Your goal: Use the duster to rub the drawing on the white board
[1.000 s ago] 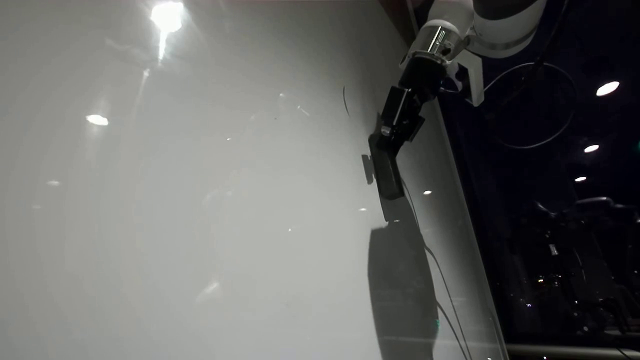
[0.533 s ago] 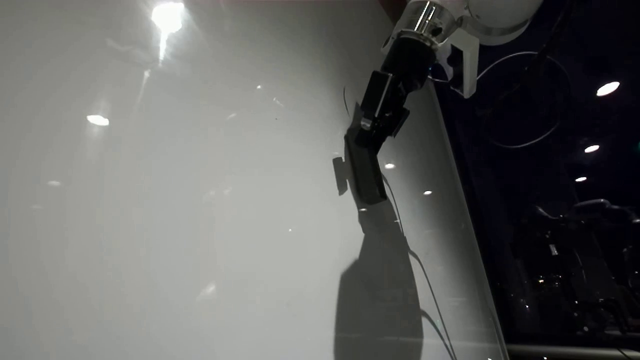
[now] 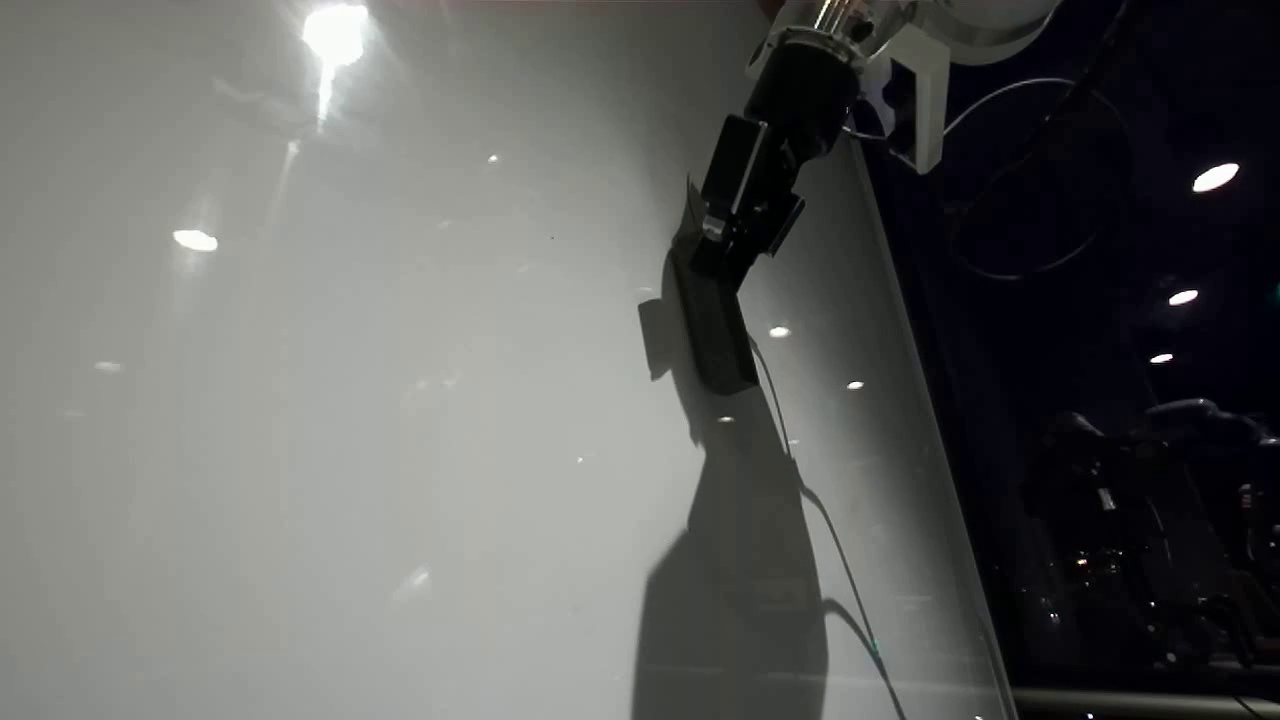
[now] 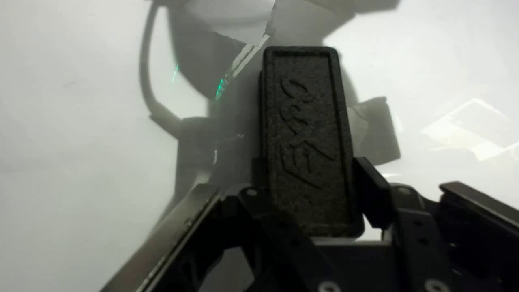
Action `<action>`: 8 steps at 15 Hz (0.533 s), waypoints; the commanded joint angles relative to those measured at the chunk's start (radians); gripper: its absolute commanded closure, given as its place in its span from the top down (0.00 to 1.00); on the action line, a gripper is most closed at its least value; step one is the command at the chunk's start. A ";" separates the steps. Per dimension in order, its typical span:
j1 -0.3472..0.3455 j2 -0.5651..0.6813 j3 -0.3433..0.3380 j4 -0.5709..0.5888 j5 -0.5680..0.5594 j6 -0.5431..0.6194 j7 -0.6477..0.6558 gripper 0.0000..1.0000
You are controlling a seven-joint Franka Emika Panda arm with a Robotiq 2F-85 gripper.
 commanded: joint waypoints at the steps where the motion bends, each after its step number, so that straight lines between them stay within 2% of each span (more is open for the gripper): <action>1: -0.009 0.102 -0.009 0.183 -0.044 -0.003 -0.015 0.29; 8: -0.006 0.162 -0.011 0.364 -0.061 -0.109 -0.017 0.29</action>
